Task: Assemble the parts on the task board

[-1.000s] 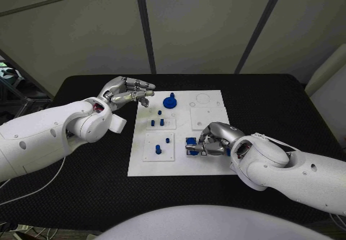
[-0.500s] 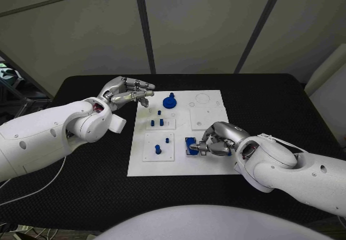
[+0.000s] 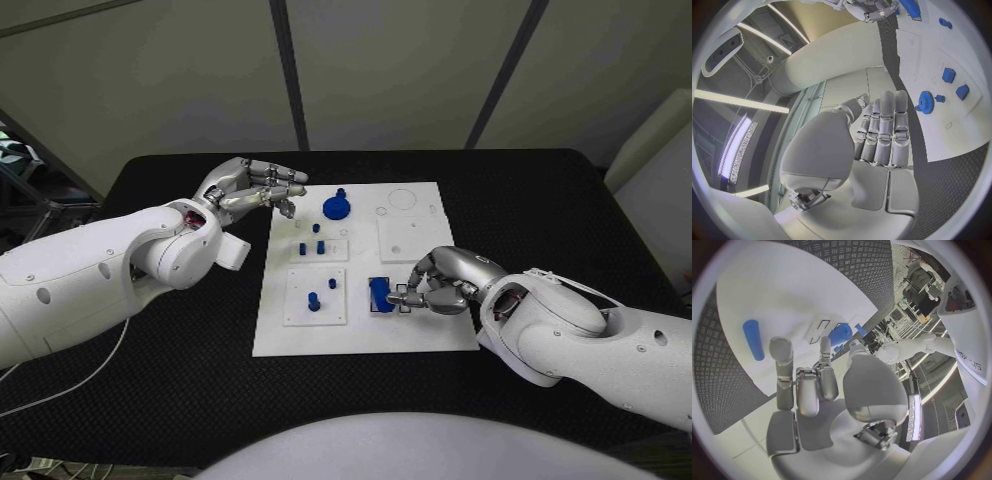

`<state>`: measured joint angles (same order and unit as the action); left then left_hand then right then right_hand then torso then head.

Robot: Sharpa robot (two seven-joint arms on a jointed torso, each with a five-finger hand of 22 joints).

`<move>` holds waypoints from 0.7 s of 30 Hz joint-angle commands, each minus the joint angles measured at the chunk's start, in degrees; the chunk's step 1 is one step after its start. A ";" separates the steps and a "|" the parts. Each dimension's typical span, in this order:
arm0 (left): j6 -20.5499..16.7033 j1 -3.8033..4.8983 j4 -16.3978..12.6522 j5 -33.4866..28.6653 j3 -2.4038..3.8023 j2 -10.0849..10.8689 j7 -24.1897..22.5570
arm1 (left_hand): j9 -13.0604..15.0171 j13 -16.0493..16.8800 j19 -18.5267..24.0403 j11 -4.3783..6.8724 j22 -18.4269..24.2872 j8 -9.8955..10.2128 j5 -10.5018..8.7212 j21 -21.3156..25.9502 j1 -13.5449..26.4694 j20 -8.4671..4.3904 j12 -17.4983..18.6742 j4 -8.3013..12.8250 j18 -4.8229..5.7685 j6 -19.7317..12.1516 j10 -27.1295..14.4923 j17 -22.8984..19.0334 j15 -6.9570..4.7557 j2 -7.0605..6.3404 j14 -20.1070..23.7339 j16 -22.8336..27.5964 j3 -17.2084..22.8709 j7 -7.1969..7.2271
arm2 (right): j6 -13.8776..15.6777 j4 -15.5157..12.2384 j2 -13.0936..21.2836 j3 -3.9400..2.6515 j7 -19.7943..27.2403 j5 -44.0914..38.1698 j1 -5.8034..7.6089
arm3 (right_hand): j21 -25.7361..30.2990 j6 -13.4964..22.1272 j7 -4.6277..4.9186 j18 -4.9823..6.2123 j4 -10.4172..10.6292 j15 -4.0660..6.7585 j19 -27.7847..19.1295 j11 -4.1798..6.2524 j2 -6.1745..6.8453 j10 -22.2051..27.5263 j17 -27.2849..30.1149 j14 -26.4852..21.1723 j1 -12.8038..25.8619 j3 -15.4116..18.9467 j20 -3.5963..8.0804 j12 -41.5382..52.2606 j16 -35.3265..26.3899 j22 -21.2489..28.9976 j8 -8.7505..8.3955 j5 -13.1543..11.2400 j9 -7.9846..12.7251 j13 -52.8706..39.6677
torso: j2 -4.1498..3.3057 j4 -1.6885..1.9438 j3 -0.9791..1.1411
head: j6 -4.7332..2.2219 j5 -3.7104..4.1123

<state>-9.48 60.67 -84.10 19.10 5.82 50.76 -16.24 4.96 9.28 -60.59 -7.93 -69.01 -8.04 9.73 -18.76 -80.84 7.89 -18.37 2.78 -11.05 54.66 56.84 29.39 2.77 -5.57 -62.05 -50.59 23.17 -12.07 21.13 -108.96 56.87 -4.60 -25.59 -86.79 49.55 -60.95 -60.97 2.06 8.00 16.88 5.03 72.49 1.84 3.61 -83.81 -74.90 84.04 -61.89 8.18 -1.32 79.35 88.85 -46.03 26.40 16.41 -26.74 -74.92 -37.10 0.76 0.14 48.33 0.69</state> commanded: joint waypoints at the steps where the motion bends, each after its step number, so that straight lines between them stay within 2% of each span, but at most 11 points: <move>1: 0.72 0.02 -0.01 -0.11 0.01 -0.09 -0.23 | -0.06 -0.07 -0.06 0.18 -0.06 -0.24 -0.10 0.23 -0.26 0.27 -0.37 0.19 0.67 -0.52 -0.38 -0.05 0.11 0.54 0.37 0.21 0.08 0.04 | -1.47 0.11 0.12 -0.02 2.21 0.48 0.08 | 0.20 0.37 -0.05 -0.06 -0.34 0.17 -0.28 0.05 -0.29 0.18 -12.46 5.39 -1.03 0.01 0.00 -0.15 -0.14 -0.02 0.37 1.00 -0.16 -4.65 | -0.08 0.05 -0.02 | 0.01 0.08; 4: 0.70 0.00 0.02 -0.11 0.01 -0.10 -0.22 | -0.06 -0.07 -0.06 0.18 -0.06 -0.24 -0.10 0.23 -0.26 0.27 -0.37 0.19 0.67 -0.52 -0.38 -0.05 0.11 0.54 0.37 0.21 0.08 0.04 | -1.71 0.41 0.03 -0.02 2.24 0.50 0.07 | 0.20 0.39 -0.08 -0.07 -0.37 0.18 -0.27 0.08 -0.66 0.17 -12.46 5.39 -1.69 0.11 0.01 -0.15 -0.14 -0.06 0.44 2.11 -0.28 -4.70 | -0.12 0.00 0.04 | 0.10 0.04; 10: 0.72 -0.03 0.03 -0.11 0.01 -0.14 -0.23 | -0.06 -0.07 -0.06 0.18 -0.06 -0.24 -0.10 0.23 -0.26 0.27 -0.37 0.19 0.67 -0.52 -0.38 -0.05 0.11 0.54 0.37 0.21 0.08 0.04 | -1.84 0.87 -0.34 -0.02 2.04 0.50 0.07 | 0.22 0.48 -0.13 -0.06 -0.61 0.23 -0.27 0.13 -1.35 0.15 -12.46 5.39 -3.56 0.09 0.04 -0.18 -0.15 -0.08 0.51 3.66 -0.47 -4.76 | -0.10 0.14 -0.05 | 0.27 0.13; 14: 0.74 -0.04 0.01 -0.11 0.01 -0.19 -0.24 | -0.06 -0.07 -0.06 0.18 -0.06 -0.24 -0.10 0.23 -0.26 0.27 -0.37 0.19 0.67 -0.52 -0.38 -0.05 0.11 0.54 0.37 0.21 0.08 0.04 | -1.48 1.57 -0.96 -0.02 1.90 0.50 0.07 | 0.09 0.40 -0.17 -0.10 -0.59 0.24 -0.18 0.16 -1.63 0.07 -12.60 5.42 -4.04 0.11 0.06 -0.06 -0.08 -0.29 0.58 4.05 -0.55 -4.90 | -0.11 0.17 -0.07 | 0.38 0.26; 21: 0.79 -0.07 0.03 -0.11 0.00 -0.24 -0.24 | -0.06 -0.07 -0.06 0.18 -0.06 -0.24 -0.10 0.23 -0.26 0.27 -0.37 0.19 0.67 -0.52 -0.38 -0.05 0.11 0.54 0.37 0.21 0.08 0.04 | -1.33 3.00 -2.69 -0.01 1.74 0.53 0.07 | -0.01 0.21 -0.25 -0.11 -0.52 0.28 -0.09 0.22 -1.92 -0.03 -12.73 5.45 -4.34 0.18 0.08 0.05 -0.02 -0.44 0.73 4.46 -0.65 -5.03 | -0.10 0.09 0.03 | 0.35 0.14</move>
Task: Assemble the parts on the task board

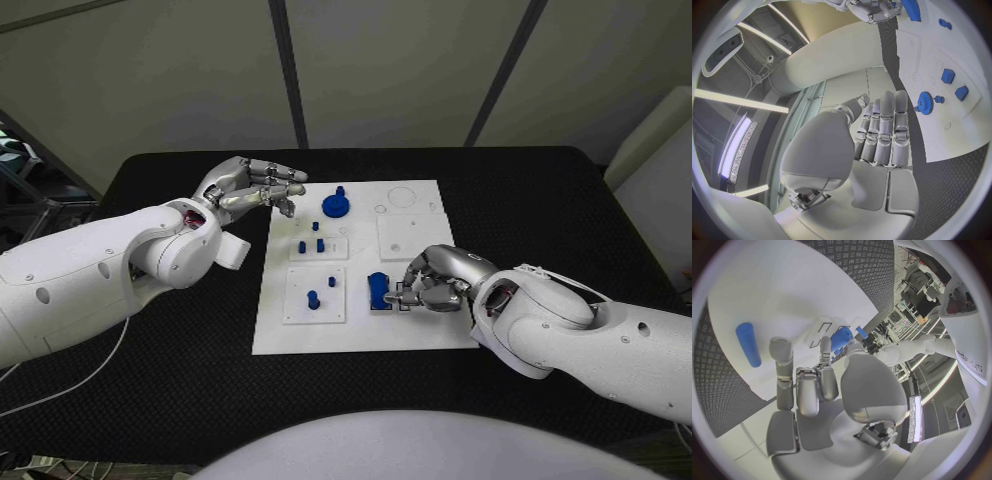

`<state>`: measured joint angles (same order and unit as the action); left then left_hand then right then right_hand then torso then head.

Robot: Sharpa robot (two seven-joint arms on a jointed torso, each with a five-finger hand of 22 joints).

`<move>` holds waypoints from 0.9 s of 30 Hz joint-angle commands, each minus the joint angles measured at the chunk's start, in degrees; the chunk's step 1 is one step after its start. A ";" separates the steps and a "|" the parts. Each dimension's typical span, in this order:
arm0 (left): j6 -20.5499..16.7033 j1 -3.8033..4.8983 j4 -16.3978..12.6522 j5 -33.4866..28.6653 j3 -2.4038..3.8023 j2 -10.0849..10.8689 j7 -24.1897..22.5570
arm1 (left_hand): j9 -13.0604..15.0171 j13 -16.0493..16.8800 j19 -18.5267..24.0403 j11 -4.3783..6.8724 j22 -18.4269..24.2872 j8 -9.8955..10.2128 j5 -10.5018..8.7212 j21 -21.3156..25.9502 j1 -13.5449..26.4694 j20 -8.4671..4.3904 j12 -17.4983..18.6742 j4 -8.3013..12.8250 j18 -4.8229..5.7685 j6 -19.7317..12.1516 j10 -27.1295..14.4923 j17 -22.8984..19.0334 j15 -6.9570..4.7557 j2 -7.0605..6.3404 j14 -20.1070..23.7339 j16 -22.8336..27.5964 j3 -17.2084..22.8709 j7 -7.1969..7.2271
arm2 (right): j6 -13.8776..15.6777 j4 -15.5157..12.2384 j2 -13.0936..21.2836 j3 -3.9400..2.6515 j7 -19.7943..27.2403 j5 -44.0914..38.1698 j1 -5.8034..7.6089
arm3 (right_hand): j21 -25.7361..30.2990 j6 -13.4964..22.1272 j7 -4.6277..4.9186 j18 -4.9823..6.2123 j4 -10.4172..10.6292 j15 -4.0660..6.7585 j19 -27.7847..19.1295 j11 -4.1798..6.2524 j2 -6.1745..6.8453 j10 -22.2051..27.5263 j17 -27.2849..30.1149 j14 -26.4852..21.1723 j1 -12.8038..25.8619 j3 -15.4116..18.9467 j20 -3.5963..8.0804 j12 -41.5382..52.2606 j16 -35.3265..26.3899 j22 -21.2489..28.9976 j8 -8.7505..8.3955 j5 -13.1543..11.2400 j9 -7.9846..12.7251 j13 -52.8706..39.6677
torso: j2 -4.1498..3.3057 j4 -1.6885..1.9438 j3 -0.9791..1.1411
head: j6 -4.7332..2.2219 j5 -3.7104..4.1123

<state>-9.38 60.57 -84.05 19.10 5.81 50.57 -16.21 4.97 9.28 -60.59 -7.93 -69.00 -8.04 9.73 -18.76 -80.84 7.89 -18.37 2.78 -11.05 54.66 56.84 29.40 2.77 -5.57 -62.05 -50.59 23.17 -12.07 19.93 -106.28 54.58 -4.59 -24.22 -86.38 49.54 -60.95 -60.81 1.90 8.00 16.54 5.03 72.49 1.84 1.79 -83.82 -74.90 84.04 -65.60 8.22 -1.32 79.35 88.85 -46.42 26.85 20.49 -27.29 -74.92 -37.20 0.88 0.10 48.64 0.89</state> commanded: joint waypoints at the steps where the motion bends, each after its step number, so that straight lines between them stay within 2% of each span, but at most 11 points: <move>1: 0.70 0.03 -0.01 -0.11 0.01 -0.05 -0.26 | -0.07 -0.08 -0.06 0.18 -0.07 -0.24 -0.10 0.23 -0.25 0.27 -0.37 0.19 0.67 -0.52 -0.39 -0.06 0.11 0.54 0.37 0.21 0.08 0.04 | -0.10 0.44 -0.58 -0.03 0.35 0.12 0.08 | -0.02 0.01 -0.11 -0.11 -0.20 0.30 -0.09 0.24 -0.15 -0.04 -12.75 5.46 -0.74 0.16 0.09 0.07 -0.01 -0.06 0.31 0.48 -0.14 -5.05 | 0.00 -0.05 0.06 | 0.08 -0.03; 5: 0.75 0.01 0.00 -0.11 -0.01 -0.06 -0.24 | -0.07 -0.08 -0.06 0.18 -0.07 -0.24 -0.10 0.23 -0.25 0.27 -0.37 0.19 0.67 -0.52 -0.39 -0.06 0.11 0.54 0.37 0.21 0.08 0.04 | -0.12 0.86 -1.22 -0.03 0.18 0.07 0.07 | -0.05 -0.04 -0.19 -0.11 -0.39 0.36 -0.05 0.31 -0.25 -0.05 -12.76 5.46 -1.49 0.24 0.14 0.05 0.00 -0.11 0.42 0.86 -0.24 -5.06 | 0.05 0.01 0.01 | 0.11 -0.09; 11: 0.74 0.00 0.01 -0.11 -0.02 0.04 -0.19 | -0.07 -0.08 -0.06 0.18 -0.07 -0.24 -0.10 0.23 -0.25 0.27 -0.37 0.19 0.67 -0.52 -0.39 -0.06 0.11 0.54 0.37 0.21 0.08 0.04 | -0.45 0.99 -1.41 -0.03 0.04 -0.32 0.07 | 0.01 0.14 -0.35 -0.10 -2.14 0.51 -0.07 0.48 -0.01 -0.05 -12.70 5.45 -5.78 -0.01 0.27 -0.02 -0.04 -0.10 0.54 0.65 -0.48 -5.11 | 0.04 -0.14 0.02 | 0.13 -0.05; 18: 0.80 -0.03 0.05 -0.11 -0.03 -0.06 -0.20 | -0.07 -0.08 -0.06 0.18 -0.07 -0.24 -0.10 0.23 -0.25 0.27 -0.37 0.19 0.67 -0.52 -0.39 -0.06 0.11 0.54 0.37 0.21 0.08 0.04 | -0.27 0.82 -1.54 -0.03 0.12 -1.04 0.07 | 0.07 0.25 -0.47 -0.11 -3.80 0.61 -0.10 0.59 0.00 -0.03 -12.67 5.44 -9.46 -0.24 0.38 -0.11 -0.06 -0.09 0.49 -0.19 -0.55 -5.14 | 0.05 -0.12 0.03 | 0.19 0.18; 22: 0.79 -0.04 0.08 -0.11 -0.03 -0.03 -0.22 | -0.07 -0.08 -0.06 0.18 -0.07 -0.24 -0.10 0.23 -0.25 0.27 -0.37 0.19 0.67 -0.52 -0.39 -0.06 0.11 0.54 0.37 0.21 0.08 0.04 | 2.08 0.27 -1.14 -0.03 1.98 -0.44 0.07 | 0.12 0.54 -0.35 -0.11 -3.97 0.59 -0.13 0.53 -0.31 -0.02 -12.57 5.42 -10.16 -0.29 0.39 -0.13 -0.11 -0.05 0.26 -0.45 -0.46 -5.15 | 0.05 -0.12 0.07 | 0.21 0.28; 26: 0.72 -0.10 0.06 -0.11 -0.03 0.02 -0.23 | -0.10 -0.12 0.03 0.14 -0.19 -0.32 -0.12 0.15 -0.33 0.25 -0.47 0.34 0.70 -0.62 -0.48 -0.13 0.13 0.53 0.42 0.26 0.19 0.01 | 4.88 -1.26 0.53 -0.08 4.86 3.85 0.09 | 0.29 1.51 0.05 -0.10 -3.93 0.43 -0.22 0.27 -1.10 -0.61 -12.15 5.32 -11.06 -0.43 0.31 0.81 -0.33 0.14 -0.73 0.17 -0.03 -6.06 | 0.11 -0.15 0.09 | 0.12 0.49; 27: 0.71 -0.11 0.05 -0.11 -0.03 0.04 -0.22 | -0.11 -0.13 0.04 0.14 -0.21 -0.34 -0.12 0.13 -0.36 0.24 -0.49 0.38 0.70 -0.63 -0.49 -0.14 0.13 0.51 0.43 0.26 0.21 0.01 | 5.23 -1.70 1.17 -0.26 5.25 4.78 0.10 | 0.43 1.96 0.29 -0.08 -3.74 0.31 -0.31 0.08 -1.20 -0.55 -11.99 5.29 -10.97 -0.31 0.25 0.72 -0.41 0.34 -1.20 0.24 0.18 -5.98 | 0.11 -0.11 0.08 | 0.04 0.64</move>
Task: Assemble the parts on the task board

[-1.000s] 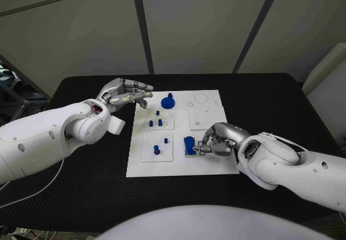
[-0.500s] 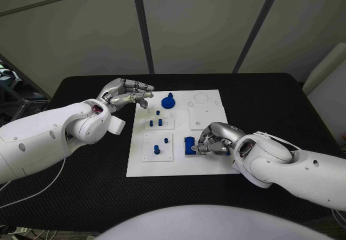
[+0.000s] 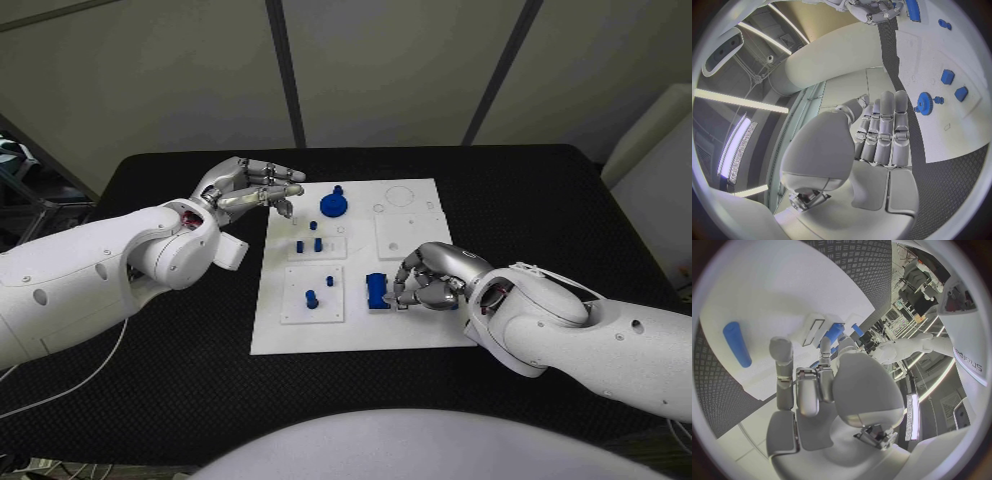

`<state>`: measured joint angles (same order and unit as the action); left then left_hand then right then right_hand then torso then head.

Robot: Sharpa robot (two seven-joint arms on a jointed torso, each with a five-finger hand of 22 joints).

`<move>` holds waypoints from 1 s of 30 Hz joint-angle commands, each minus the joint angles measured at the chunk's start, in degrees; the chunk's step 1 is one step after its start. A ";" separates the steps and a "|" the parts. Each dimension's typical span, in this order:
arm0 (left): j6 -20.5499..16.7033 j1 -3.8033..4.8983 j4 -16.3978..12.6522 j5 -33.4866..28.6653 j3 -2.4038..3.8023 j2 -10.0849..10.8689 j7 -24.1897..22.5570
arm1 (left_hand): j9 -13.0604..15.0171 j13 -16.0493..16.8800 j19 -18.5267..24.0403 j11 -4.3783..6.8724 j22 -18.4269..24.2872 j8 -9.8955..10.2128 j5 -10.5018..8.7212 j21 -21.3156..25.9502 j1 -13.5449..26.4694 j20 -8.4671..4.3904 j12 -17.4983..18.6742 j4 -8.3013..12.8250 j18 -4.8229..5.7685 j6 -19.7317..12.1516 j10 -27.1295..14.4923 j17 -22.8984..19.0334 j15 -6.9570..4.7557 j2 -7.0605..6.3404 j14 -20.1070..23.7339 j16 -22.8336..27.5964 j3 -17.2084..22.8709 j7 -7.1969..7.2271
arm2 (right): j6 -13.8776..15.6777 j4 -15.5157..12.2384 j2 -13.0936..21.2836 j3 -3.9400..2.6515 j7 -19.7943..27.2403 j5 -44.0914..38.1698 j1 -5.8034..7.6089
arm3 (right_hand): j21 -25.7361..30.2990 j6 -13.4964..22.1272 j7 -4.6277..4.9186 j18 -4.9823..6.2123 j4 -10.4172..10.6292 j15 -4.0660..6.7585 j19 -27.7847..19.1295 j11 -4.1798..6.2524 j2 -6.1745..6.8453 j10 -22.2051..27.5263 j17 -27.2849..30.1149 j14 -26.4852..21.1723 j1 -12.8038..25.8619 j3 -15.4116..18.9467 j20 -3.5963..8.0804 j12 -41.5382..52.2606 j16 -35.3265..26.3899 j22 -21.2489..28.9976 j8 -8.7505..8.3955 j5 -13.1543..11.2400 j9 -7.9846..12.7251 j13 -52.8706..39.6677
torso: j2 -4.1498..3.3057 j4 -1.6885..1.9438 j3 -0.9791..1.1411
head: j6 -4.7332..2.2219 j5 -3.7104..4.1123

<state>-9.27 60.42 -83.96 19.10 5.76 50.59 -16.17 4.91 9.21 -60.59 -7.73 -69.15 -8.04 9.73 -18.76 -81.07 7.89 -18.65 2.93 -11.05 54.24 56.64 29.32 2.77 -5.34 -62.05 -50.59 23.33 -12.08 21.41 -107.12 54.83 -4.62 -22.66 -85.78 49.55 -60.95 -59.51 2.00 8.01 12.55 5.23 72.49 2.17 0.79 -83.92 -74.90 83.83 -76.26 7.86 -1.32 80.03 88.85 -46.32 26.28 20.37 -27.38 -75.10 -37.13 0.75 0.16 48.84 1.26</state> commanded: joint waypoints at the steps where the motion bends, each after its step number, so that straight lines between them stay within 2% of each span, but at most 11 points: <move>1: 0.58 0.03 -0.06 -0.11 0.01 0.04 -0.26 | -0.06 -0.06 0.06 -0.06 -0.11 -0.36 -0.12 0.11 -0.20 0.23 -0.25 0.31 0.69 -0.23 -0.30 -0.07 0.12 0.25 0.45 0.28 0.09 0.02 | 3.99 -1.17 1.56 -0.69 4.01 4.91 0.10 | 0.66 1.08 0.46 -0.05 0.53 -0.05 -0.46 -0.46 -0.28 -0.36 -11.79 5.46 -0.07 0.23 0.17 -0.10 -0.51 0.55 -1.12 0.42 0.50 -5.69 | 0.09 0.02 0.02 | -0.15 0.41; 3: 0.53 0.01 -0.15 -0.11 0.01 0.17 -0.28 | -0.06 -0.07 0.06 -0.05 -0.13 -0.37 -0.12 0.09 -0.24 0.22 -0.26 0.35 0.69 -0.24 -0.30 -0.08 0.11 0.24 0.45 0.28 0.11 0.03 | 4.33 -1.69 2.99 -1.49 4.58 5.90 0.11 | 1.22 2.36 1.21 0.02 1.55 -0.49 -0.86 -1.07 -0.65 -0.24 -11.29 5.35 0.93 0.72 -0.10 -0.25 -0.78 1.28 -2.58 0.59 1.19 -5.59 | 0.12 0.04 -0.11 | -0.06 0.99; 5: 0.49 0.00 -0.31 -0.11 0.01 0.39 -0.32 | -0.07 -0.07 0.07 -0.06 -0.14 -0.39 -0.13 0.08 -0.24 0.22 -0.27 0.37 0.69 -0.25 -0.31 -0.08 0.11 0.22 0.45 0.28 0.11 0.02 | 4.38 -2.25 4.88 -2.05 4.96 6.20 0.13 | 2.02 4.78 2.57 0.09 2.26 -1.38 -1.46 -2.19 -1.23 -0.23 -10.93 5.27 0.97 0.98 -0.70 -0.19 -0.97 2.32 -5.59 0.48 2.63 -5.69 | 0.10 -0.19 -0.17 | -0.09 2.07; 7: 0.41 -0.01 -0.42 -0.11 0.01 0.58 -0.37 | -0.07 -0.07 0.07 -0.06 -0.14 -0.39 -0.13 0.08 -0.24 0.22 -0.27 0.37 0.69 -0.25 -0.31 -0.08 0.11 0.22 0.45 0.28 0.11 0.02 | 4.08 -2.53 6.25 -2.29 4.87 5.75 0.13 | 2.29 4.60 3.05 0.15 2.46 -1.86 -1.69 -2.67 -1.34 -0.10 -10.66 5.21 0.62 1.27 -1.19 -0.35 -1.12 2.64 -7.00 0.33 3.39 -5.58 | 0.17 -0.46 -0.23 | -0.09 2.71; 10: 0.28 -0.01 -0.51 -0.11 0.01 0.76 -0.42 | -0.07 -0.07 0.07 -0.06 -0.14 -0.39 -0.13 0.08 -0.24 0.22 -0.27 0.37 0.69 -0.25 -0.31 -0.08 0.11 0.22 0.45 0.28 0.11 0.02 | 3.39 -2.98 8.28 -2.51 4.14 3.78 0.13 | 2.59 3.79 3.19 0.34 2.74 -2.07 -1.93 -2.86 -1.24 0.19 -10.26 5.12 0.31 1.77 -1.56 -0.79 -1.34 2.98 -8.18 0.24 4.05 -5.22 | 0.23 -0.90 -0.27 | -0.04 3.24; 13: 0.29 -0.02 -0.60 -0.11 0.01 0.82 -0.47 | -0.07 -0.07 0.07 -0.06 -0.14 -0.39 -0.13 0.08 -0.24 0.22 -0.27 0.37 0.69 -0.25 -0.31 -0.08 0.11 0.22 0.45 0.28 0.11 0.02 | 2.96 -3.68 9.91 -2.60 2.81 1.28 0.11 | 2.85 2.85 3.13 0.47 3.16 -2.09 -2.11 -2.83 -1.01 0.42 -9.91 5.04 0.39 2.38 -1.73 -1.18 -1.54 3.28 -8.82 0.13 4.40 -4.91 | 0.24 -1.36 -0.17 | -0.03 3.59; 15: 0.30 -0.02 -0.61 -0.11 0.01 0.85 -0.49 | -0.07 -0.07 0.07 -0.06 -0.14 -0.39 -0.13 0.08 -0.24 0.22 -0.27 0.37 0.69 -0.25 -0.31 -0.08 0.11 0.22 0.45 0.28 0.11 0.02 | 2.70 -4.04 10.82 -2.63 2.00 0.04 0.10 | 2.97 2.24 3.03 0.53 3.37 -2.07 -2.18 -2.77 -0.90 0.53 -9.75 5.01 0.40 2.70 -1.76 -1.39 -1.63 3.41 -9.08 0.12 4.55 -4.74 | 0.26 -1.49 -0.17 | 0.06 4.12; 17: 0.27 -0.02 -0.61 -0.11 0.01 0.92 -0.50 | -0.07 -0.07 0.07 -0.06 -0.14 -0.39 -0.13 0.08 -0.24 0.22 -0.27 0.37 0.69 -0.25 -0.31 -0.08 0.11 0.22 0.45 0.28 0.11 0.02 | 2.32 -4.21 11.46 -2.65 1.32 -1.03 0.08 | 3.07 1.76 2.93 0.56 3.45 -2.02 -2.23 -2.70 -0.87 0.63 -9.62 4.98 0.33 2.86 -1.76 -1.58 -1.71 3.51 -9.19 0.18 4.60 -4.59 | 0.29 -1.64 -0.18 | 0.09 4.32; 20: 0.25 -0.03 -0.65 -0.11 0.01 1.00 -0.52 | -0.07 -0.07 0.07 -0.06 -0.14 -0.39 -0.13 0.08 -0.24 0.22 -0.27 0.37 0.69 -0.25 -0.31 -0.08 0.11 0.22 0.45 0.28 0.11 0.02 | 1.37 -4.13 12.09 -2.65 0.33 -2.77 0.04 | 3.22 1.07 2.78 0.61 3.57 -1.94 -2.31 -2.57 -0.76 0.79 -9.42 4.93 0.26 3.17 -1.73 -1.90 -1.83 3.68 -9.35 0.26 4.69 -4.33 | 0.23 -1.62 -0.15 | 0.03 4.64; 28: 0.28 -0.10 -0.76 -0.11 0.01 1.16 -0.59 | -0.07 -0.07 0.07 -0.06 -0.14 -0.39 -0.13 0.08 -0.24 0.22 -0.27 0.37 0.69 -0.25 -0.31 -0.08 0.11 0.22 0.45 0.28 0.11 0.02 | -1.42 -2.38 11.85 -2.63 -1.83 -5.95 -0.07 | 3.62 0.52 2.67 0.70 3.68 -1.84 -2.53 -2.47 -0.55 1.14 -8.97 4.83 0.21 3.57 -1.67 -2.55 -2.09 4.17 -9.60 0.44 4.80 -3.80 | 0.29 -1.63 -0.12 | 0.08 4.56; 30: 0.29 -0.12 -0.78 -0.11 0.01 1.20 -0.58 | -0.07 -0.07 0.07 -0.06 -0.14 -0.39 -0.13 0.08 -0.24 0.22 -0.27 0.37 0.69 -0.25 -0.31 -0.08 0.11 0.22 0.45 0.28 0.11 0.02 | -2.67 -2.00 11.65 -2.62 -2.37 -6.74 -0.08 | 3.77 0.38 2.65 0.72 3.78 -1.82 -2.61 -2.46 -0.44 1.24 -8.82 4.79 0.35 3.79 -1.66 -2.73 -2.18 4.34 -9.72 0.44 4.84 -3.66 | 0.30 -1.48 -0.24 | 0.06 4.79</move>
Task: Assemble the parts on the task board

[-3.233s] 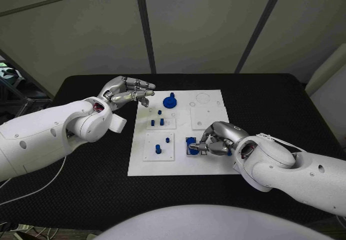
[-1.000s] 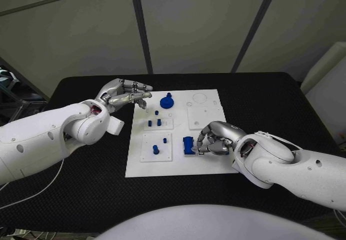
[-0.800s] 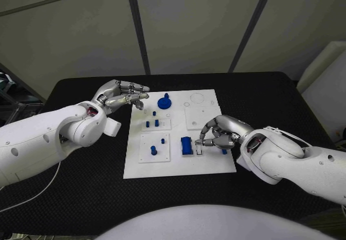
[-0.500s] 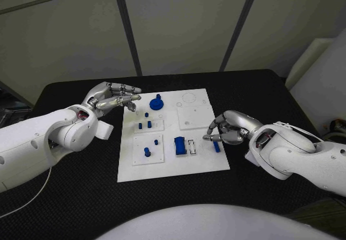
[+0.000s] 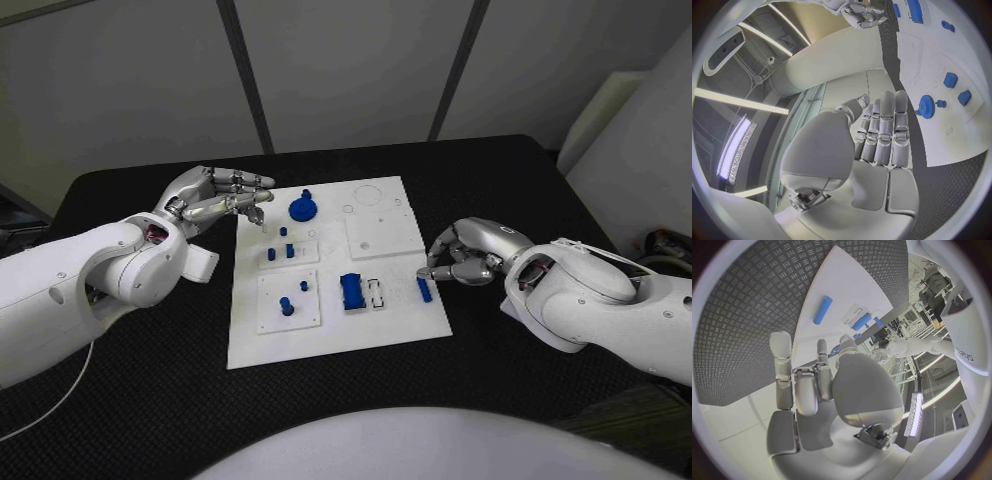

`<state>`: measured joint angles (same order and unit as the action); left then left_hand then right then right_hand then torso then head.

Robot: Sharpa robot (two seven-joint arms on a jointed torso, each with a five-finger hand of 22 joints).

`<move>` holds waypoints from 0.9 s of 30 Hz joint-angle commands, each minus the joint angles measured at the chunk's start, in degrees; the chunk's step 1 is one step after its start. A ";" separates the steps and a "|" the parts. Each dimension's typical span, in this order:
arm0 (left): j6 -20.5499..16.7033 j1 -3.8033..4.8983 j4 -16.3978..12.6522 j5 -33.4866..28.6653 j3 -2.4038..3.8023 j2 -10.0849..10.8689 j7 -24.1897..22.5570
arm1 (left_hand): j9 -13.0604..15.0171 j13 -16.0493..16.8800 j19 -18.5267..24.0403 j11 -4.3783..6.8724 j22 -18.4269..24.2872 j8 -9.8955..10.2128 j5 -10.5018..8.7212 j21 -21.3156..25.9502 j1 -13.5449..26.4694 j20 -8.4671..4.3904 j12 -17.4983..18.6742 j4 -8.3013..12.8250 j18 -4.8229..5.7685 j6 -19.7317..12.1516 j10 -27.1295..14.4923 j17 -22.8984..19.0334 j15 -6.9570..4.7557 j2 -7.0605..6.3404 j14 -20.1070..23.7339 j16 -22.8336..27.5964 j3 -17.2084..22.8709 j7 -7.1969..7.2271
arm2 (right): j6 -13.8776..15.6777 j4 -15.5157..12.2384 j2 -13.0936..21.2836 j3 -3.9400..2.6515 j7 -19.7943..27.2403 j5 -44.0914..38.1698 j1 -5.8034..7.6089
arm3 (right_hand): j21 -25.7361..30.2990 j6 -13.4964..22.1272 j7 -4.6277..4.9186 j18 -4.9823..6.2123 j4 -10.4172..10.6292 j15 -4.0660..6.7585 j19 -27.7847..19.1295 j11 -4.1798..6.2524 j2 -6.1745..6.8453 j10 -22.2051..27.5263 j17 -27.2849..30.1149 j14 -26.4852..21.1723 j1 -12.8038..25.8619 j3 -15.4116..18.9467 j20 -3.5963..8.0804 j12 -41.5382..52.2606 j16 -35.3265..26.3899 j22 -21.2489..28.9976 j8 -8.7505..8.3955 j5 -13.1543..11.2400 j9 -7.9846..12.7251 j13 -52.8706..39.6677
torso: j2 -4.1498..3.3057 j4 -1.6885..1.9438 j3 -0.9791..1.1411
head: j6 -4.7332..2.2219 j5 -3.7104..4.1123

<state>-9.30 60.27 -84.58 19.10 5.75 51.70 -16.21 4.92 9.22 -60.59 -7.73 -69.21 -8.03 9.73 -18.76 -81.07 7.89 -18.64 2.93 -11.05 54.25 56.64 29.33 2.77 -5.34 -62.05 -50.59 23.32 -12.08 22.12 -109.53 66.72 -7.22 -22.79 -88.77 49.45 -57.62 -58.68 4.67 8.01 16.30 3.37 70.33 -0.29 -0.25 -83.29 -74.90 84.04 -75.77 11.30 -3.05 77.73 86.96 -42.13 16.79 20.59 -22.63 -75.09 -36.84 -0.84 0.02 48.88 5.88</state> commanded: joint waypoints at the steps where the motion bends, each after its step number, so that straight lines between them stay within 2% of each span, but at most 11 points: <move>1: 0.31 0.03 -0.18 -0.11 0.02 0.11 -0.55 | -0.08 -0.08 0.07 -0.06 -0.08 -0.39 -0.13 0.08 -0.24 0.22 -0.28 0.37 0.69 -0.25 -0.31 -0.10 0.11 0.22 0.45 0.28 0.11 0.02 | -4.04 0.59 -0.38 -0.01 -2.54 -4.23 0.02 | 0.49 -0.53 -0.03 0.72 0.06 0.05 -0.48 0.01 0.64 0.61 -8.78 4.58 -0.10 0.44 0.08 -0.44 -0.32 0.21 -0.26 0.22 0.09 -3.67 | 0.03 0.12 -0.15 | -0.03 0.31; 4: 0.35 0.02 -0.24 -0.11 0.02 0.14 -0.56 | -0.08 -0.08 0.07 -0.06 -0.08 -0.39 -0.13 0.08 -0.24 0.22 -0.28 0.37 0.69 -0.25 -0.31 -0.10 0.11 0.22 0.45 0.28 0.11 0.02 | -5.34 0.98 -0.76 0.01 -3.40 -5.64 0.00 | 0.61 -0.82 -0.09 0.74 0.15 0.08 -0.54 0.05 0.75 0.66 -8.68 4.55 0.11 0.72 0.10 -0.54 -0.39 0.32 -0.34 0.17 0.11 -3.61 | 0.03 0.18 -0.16 | -0.03 0.34; 5: 0.35 0.02 -0.25 -0.11 0.02 0.17 -0.56 | -0.08 -0.08 0.07 -0.06 -0.08 -0.39 -0.13 0.08 -0.24 0.22 -0.28 0.37 0.69 -0.25 -0.31 -0.10 0.11 0.22 0.45 0.28 0.11 0.02 | -5.61 1.08 -0.87 0.01 -3.67 -6.05 -0.01 | 0.61 -0.83 -0.09 0.74 0.16 0.08 -0.54 0.05 0.75 0.66 -8.68 4.55 0.11 0.73 0.10 -0.54 -0.39 0.32 -0.34 0.16 0.11 -3.61 | -0.06 0.14 -0.05 | -0.06 0.28; 8: 0.34 0.01 -0.23 -0.11 0.02 0.21 -0.54 | -0.08 -0.08 0.07 -0.06 -0.08 -0.39 -0.13 0.08 -0.24 0.22 -0.28 0.37 0.69 -0.25 -0.31 -0.10 0.11 0.22 0.45 0.28 0.11 0.02 | -6.11 1.24 -1.05 0.02 -4.19 -6.81 -0.01 | 0.62 -1.05 -0.14 0.73 0.21 0.11 -0.52 0.08 0.85 0.67 -8.70 4.56 0.31 0.98 0.12 -0.58 -0.38 0.29 -0.41 0.12 0.13 -3.58 | -0.06 0.04 -0.01 | -0.06 0.14; 13: 0.31 0.01 -0.24 -0.11 0.02 0.31 -0.52 | -0.08 -0.09 0.09 -0.07 -0.12 -0.42 -0.14 0.05 -0.18 0.22 -0.31 0.36 0.71 -0.26 -0.32 -0.11 0.13 0.21 0.45 0.28 0.11 0.00 | -7.56 1.48 -1.50 0.03 -4.78 -7.58 -0.03 | 0.73 -1.49 -0.26 0.74 0.29 0.17 -0.53 0.17 1.01 0.70 -8.64 4.55 0.75 1.43 0.17 -0.67 -0.43 0.37 -0.46 0.07 0.12 -3.53 | -0.08 0.07 -0.10 | -0.05 0.15; 20: 0.35 0.01 -0.18 -0.11 0.02 0.28 -0.51 | -0.09 -0.10 0.11 -0.08 -0.16 -0.45 -0.15 0.03 -0.13 0.23 -0.35 0.36 0.72 -0.27 -0.33 -0.12 0.14 0.20 0.45 0.28 0.10 -0.01 | -9.58 1.79 -2.24 0.11 -4.89 -7.81 -0.19 | 0.85 -1.89 -0.37 0.75 0.32 0.25 -0.54 0.27 1.34 0.72 -8.59 4.55 1.29 1.98 0.23 -0.77 -0.48 0.47 -0.57 -0.14 0.11 -3.47 | -0.09 0.09 -0.07 | 0.14 0.10; 27: 0.42 -0.01 -0.20 -0.11 0.02 0.20 -0.52 | -0.09 -0.10 0.11 -0.08 -0.16 -0.45 -0.15 0.03 -0.13 0.23 -0.35 0.36 0.72 -0.27 -0.33 -0.12 0.14 0.20 0.45 0.28 0.10 -0.01 | -10.99 2.15 -3.27 0.15 -5.35 -7.85 -1.16 | 0.80 -2.09 -0.44 0.73 0.31 0.28 -0.48 0.32 1.28 0.78 -8.63 4.56 1.36 2.04 0.25 -0.89 -0.46 0.37 -0.54 -0.31 0.09 -3.38 | -0.07 0.12 -0.06 | 0.20 0.07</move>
<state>-9.29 60.21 -84.65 19.10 5.75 51.94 -16.22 4.93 9.16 -60.59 -7.73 -69.30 -8.28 9.73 -18.76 -81.07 7.89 -18.64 2.93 -11.05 54.25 56.64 29.30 2.77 -5.34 -62.05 -50.59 23.32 -12.07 13.22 -107.43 63.57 -7.07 -27.52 -95.81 48.33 -57.00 -60.31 4.26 8.02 16.67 3.37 70.13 -0.10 0.81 -82.69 -74.90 84.04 -74.71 12.93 -2.85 76.96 86.65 -41.71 16.58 20.59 -22.57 -74.95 -36.91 -0.75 -0.05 49.06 5.94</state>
